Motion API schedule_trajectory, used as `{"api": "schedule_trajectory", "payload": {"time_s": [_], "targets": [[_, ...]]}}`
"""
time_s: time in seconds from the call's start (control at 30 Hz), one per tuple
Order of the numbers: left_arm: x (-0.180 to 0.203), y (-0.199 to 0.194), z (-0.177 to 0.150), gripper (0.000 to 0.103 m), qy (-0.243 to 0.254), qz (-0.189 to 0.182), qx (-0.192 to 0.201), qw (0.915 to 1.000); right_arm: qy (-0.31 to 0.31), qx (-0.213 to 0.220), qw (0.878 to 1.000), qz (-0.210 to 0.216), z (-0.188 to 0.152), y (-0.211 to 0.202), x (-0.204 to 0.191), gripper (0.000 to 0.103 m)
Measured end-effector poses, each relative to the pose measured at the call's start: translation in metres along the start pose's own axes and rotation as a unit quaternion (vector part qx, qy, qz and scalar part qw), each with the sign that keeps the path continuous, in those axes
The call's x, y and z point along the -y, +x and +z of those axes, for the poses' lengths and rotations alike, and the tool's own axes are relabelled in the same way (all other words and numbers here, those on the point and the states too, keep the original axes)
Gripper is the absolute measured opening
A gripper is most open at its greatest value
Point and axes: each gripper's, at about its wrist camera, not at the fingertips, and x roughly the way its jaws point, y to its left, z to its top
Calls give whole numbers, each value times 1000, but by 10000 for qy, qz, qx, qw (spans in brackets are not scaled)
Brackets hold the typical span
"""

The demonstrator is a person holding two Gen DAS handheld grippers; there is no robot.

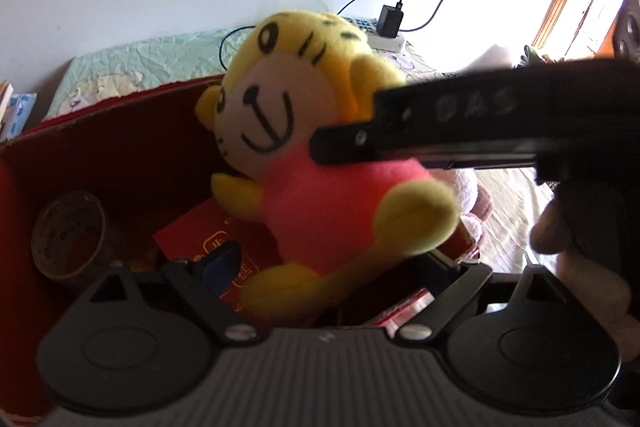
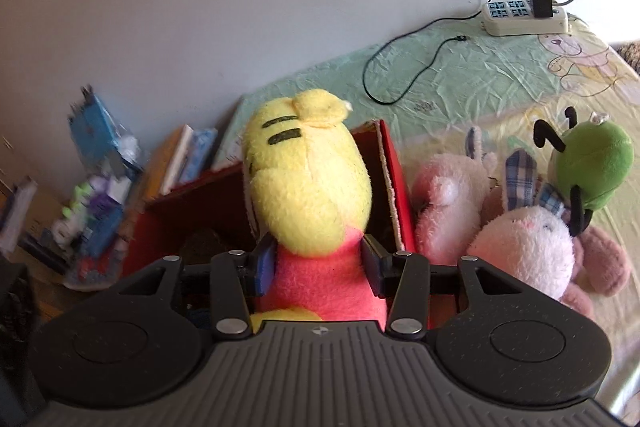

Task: Organize objects
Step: 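Carry the yellow tiger plush with the right gripper over the red box, then lower the yellow tiger plush into the red box and open the right gripper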

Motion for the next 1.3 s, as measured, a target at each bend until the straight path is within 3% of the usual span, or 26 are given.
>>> {"api": "schedule_trajectory", "payload": {"time_s": [0.3, 0.43, 0.53, 0.63, 0.7, 0.8, 0.97, 1.13, 1.3], "targets": [[-8, 10, 1, 101, -134, 12, -178, 9998, 19, 43, 10000, 7, -4, 2, 2, 54], [-12, 12, -2, 103, -234, -13, -232, 9995, -64, 496, 9987, 34, -3, -14, 1, 56], [-11, 8, -3, 98, -168, -55, -156, 9997, 61, 981, 9950, 190, 0, -27, 5, 57], [-5, -4, -4, 98, 31, -94, 91, 9999, 74, 1356, 9898, 437, 6, -34, 6, 54], [-4, -9, -4, 97, 91, -131, 240, 9996, -76, 1455, 9875, 608, 14, -33, 2, 40], [-5, -17, -5, 94, 108, -236, 427, 9988, -328, 1503, 9851, 772, 24, -26, -7, 33], [-9, -14, -3, 94, 191, -174, 369, 9990, -691, 1117, 9897, 571, 31, 0, -14, 31], [-10, -7, 0, 95, 190, -242, 361, 9989, -108, 524, 9971, 535, 28, 20, 6, 30], [-6, 7, 6, 103, 38, -301, 92, 9995, 40, 572, 9973, 448, 19, 12, 16, 30]]}}
